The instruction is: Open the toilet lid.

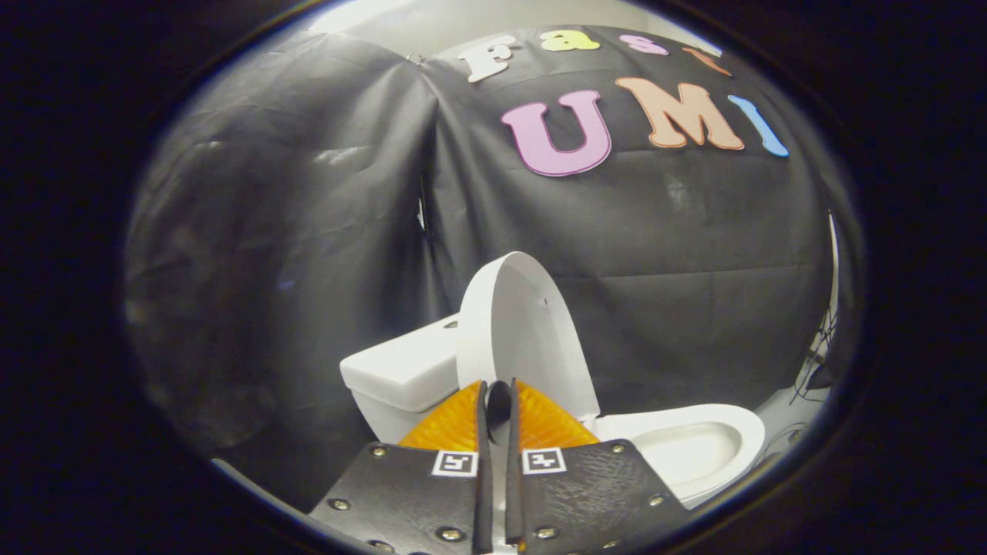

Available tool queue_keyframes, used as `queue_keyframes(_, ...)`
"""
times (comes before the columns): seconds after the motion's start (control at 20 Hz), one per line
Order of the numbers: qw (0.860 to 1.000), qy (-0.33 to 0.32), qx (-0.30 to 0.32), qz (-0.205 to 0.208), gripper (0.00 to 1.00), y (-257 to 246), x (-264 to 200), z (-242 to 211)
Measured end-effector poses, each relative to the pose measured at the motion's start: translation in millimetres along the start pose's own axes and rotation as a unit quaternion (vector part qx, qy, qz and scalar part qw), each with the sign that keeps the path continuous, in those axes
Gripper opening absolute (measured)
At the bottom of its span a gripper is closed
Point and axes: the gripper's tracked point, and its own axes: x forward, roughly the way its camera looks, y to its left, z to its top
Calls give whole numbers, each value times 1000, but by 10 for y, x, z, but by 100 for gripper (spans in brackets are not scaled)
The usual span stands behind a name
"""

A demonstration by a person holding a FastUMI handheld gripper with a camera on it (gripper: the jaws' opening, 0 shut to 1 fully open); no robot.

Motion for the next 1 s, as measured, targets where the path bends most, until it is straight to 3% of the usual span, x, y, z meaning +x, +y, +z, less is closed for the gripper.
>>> queue_keyframes(0.7,997,34,39,57,32,123,-84,-54)
queue_keyframes(1.0,998,27,40,50,91,-138,-317,113)
